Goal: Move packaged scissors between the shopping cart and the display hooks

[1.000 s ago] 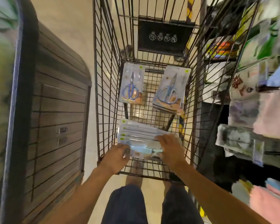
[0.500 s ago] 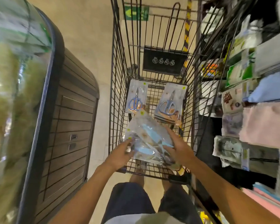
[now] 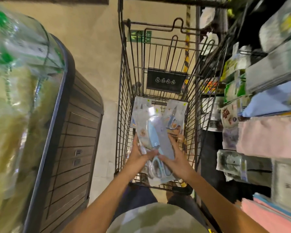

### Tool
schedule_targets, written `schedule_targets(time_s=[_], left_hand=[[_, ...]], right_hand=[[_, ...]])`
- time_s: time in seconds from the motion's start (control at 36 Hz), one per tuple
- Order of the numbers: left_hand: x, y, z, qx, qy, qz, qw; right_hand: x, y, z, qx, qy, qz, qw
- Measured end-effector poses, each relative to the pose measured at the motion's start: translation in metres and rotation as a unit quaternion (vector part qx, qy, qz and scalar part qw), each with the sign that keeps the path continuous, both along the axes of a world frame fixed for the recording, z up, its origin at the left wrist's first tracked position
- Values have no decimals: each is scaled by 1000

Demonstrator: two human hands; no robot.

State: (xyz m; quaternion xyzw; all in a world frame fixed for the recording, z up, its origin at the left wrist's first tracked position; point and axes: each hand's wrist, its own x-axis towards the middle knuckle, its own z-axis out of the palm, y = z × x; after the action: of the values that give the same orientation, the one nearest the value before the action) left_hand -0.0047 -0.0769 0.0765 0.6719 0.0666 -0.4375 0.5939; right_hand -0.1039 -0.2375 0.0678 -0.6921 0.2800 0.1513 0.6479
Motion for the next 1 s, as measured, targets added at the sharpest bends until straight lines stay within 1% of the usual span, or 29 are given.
schedule_targets(time_s=[0.06, 0.14, 0.22, 0.33, 0.44, 0.5, 0.56, 0.58, 0.64, 0.72, 0.75, 0.78, 0.89, 1.0], left_hand=[[2, 1, -1, 7, -9, 16, 1000], [7, 9, -4, 50, -28, 20, 998], [12, 22, -13, 82, -67, -8, 994], [17, 42, -33, 100, -101, -35, 989], [22, 56, -57, 111, -128, -54, 984], [23, 58, -68, 116, -134, -56, 983], [21, 58, -77, 113, -138, -54, 982], [19, 58, -81, 108, -138, -54, 983], [16, 56, -91, 106, -135, -56, 984], [13, 55, -102, 108, -131, -59, 984], [13, 54, -103, 107, -131, -63, 984], [12, 54, -104, 104, -130, -67, 984], [12, 52, -108, 103, -109, -64, 987], [12, 51, -106, 111, -90, -55, 988]], right_hand=[[-2, 4, -3, 15, 16, 14, 1000], [-7, 1, -9, 22, 44, 43, 998], [-13, -8, -22, -55, 59, 82, 993], [-28, -18, -62, -127, 100, 95, 982], [-35, -19, -108, -161, 112, 143, 970], [-35, -15, -133, -201, 108, 169, 959], [-35, -11, -155, -252, 87, 189, 945], [-37, -7, -161, -246, 82, 192, 947], [-42, -1, -176, -234, 44, 179, 955], [-44, 8, -187, -264, -5, 186, 947], [-44, 10, -189, -257, -14, 179, 950], [-43, 11, -191, -264, -14, 190, 946], [-41, 10, -198, -315, 18, 266, 911], [-35, 3, -198, -288, 58, 328, 898]])
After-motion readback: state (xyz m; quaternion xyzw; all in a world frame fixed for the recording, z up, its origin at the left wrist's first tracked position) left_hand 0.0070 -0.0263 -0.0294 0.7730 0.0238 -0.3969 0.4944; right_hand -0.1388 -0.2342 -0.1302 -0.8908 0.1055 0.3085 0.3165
